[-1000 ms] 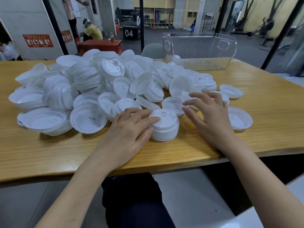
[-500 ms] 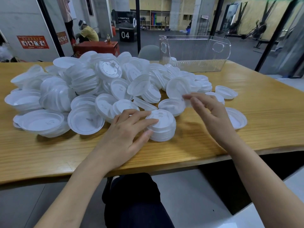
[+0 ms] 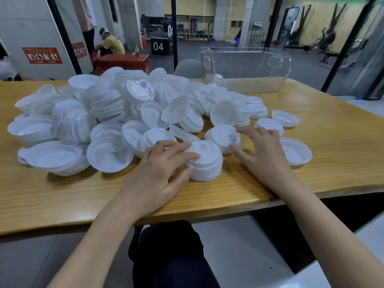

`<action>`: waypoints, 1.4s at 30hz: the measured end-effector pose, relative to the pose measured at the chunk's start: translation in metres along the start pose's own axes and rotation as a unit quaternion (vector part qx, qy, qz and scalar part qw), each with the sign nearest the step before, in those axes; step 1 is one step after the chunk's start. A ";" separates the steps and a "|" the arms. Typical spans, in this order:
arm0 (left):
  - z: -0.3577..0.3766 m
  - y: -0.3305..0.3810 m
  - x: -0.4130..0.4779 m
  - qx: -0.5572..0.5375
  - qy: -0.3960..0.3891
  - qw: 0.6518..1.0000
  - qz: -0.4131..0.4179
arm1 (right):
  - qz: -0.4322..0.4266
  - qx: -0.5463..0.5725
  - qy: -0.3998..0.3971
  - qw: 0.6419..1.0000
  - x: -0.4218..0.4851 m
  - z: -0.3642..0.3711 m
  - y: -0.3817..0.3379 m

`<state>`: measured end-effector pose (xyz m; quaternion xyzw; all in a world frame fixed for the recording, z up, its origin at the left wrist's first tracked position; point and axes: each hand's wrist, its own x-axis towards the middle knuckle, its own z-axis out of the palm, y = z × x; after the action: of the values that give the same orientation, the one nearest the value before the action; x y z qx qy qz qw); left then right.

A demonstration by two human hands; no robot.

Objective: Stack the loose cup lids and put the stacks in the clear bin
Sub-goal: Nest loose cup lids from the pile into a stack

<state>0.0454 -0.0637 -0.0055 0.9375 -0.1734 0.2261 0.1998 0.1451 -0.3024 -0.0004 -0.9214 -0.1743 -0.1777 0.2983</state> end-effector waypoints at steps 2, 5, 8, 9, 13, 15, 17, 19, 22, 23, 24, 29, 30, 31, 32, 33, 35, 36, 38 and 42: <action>0.000 -0.001 0.000 0.002 -0.001 1.000 0.003 | -0.016 -0.034 -0.025 0.999 0.002 0.000 -0.002; 0.000 -0.001 -0.001 -0.005 -0.005 1.000 0.003 | -0.026 -0.053 -0.059 0.997 0.005 0.001 -0.003; 0.000 -0.001 -0.001 -0.014 -0.004 1.000 0.008 | -0.030 -0.048 -0.054 0.997 0.005 0.002 -0.001; 0.000 -0.001 0.000 -0.014 -0.004 1.000 0.009 | -0.031 -0.053 -0.050 0.997 0.005 0.002 0.000; 0.000 -0.001 0.000 -0.002 0.019 1.000 -0.005 | -0.017 -0.012 -0.012 1.000 0.004 0.000 -0.001; -0.001 -0.001 0.000 0.008 0.044 0.999 -0.024 | -0.019 0.073 0.009 0.997 0.003 -0.003 -0.003; -0.001 -0.001 0.001 0.013 0.065 0.997 -0.044 | -0.033 0.154 -0.007 0.988 -0.001 -0.006 -0.008; -0.002 -0.001 0.001 0.014 0.077 0.995 -0.057 | -0.060 0.182 -0.045 0.980 -0.005 -0.009 -0.016; -0.002 -0.001 0.000 0.017 0.083 0.995 -0.057 | -0.098 0.172 -0.089 0.976 -0.009 -0.008 -0.027; -0.002 -0.001 0.000 0.016 0.082 0.995 -0.057 | -0.108 0.164 -0.096 0.976 -0.010 -0.006 -0.029; -0.002 -0.001 0.000 0.017 0.079 0.995 -0.056 | -0.116 0.158 -0.100 0.976 -0.010 -0.005 -0.030; -0.003 0.001 0.001 0.013 0.078 0.996 -0.043 | -0.131 0.135 -0.109 0.976 -0.011 -0.001 -0.031; -0.003 0.001 0.001 0.015 0.075 0.996 -0.043 | -0.131 0.132 -0.110 0.976 -0.011 -0.001 -0.031; -0.003 0.000 0.001 0.017 0.071 0.996 -0.042 | -0.132 0.130 -0.112 0.976 -0.011 -0.001 -0.030; -0.003 0.000 0.001 0.021 0.068 0.997 -0.039 | -0.135 0.127 -0.112 0.976 -0.012 0.000 -0.030; -0.003 0.000 0.001 0.023 0.066 0.997 -0.035 | -0.137 0.124 -0.110 0.976 -0.012 0.000 -0.030; -0.003 0.001 0.001 0.027 0.064 0.997 -0.026 | -0.143 0.115 -0.104 0.977 -0.012 0.001 -0.030; -0.003 0.002 0.001 0.029 0.063 0.997 -0.022 | -0.146 0.109 -0.102 0.978 -0.011 0.001 -0.030; -0.003 0.003 0.001 0.029 0.062 0.998 -0.015 | -0.152 0.096 -0.099 0.979 -0.012 0.002 -0.031; -0.002 0.002 0.001 0.014 0.047 0.999 0.001 | -0.160 0.099 -0.089 0.978 -0.010 0.001 -0.026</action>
<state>0.0440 -0.0648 -0.0025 0.9283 -0.1616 0.2730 0.1940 0.1256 -0.2842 0.0073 -0.8595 -0.3626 -0.1222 0.3390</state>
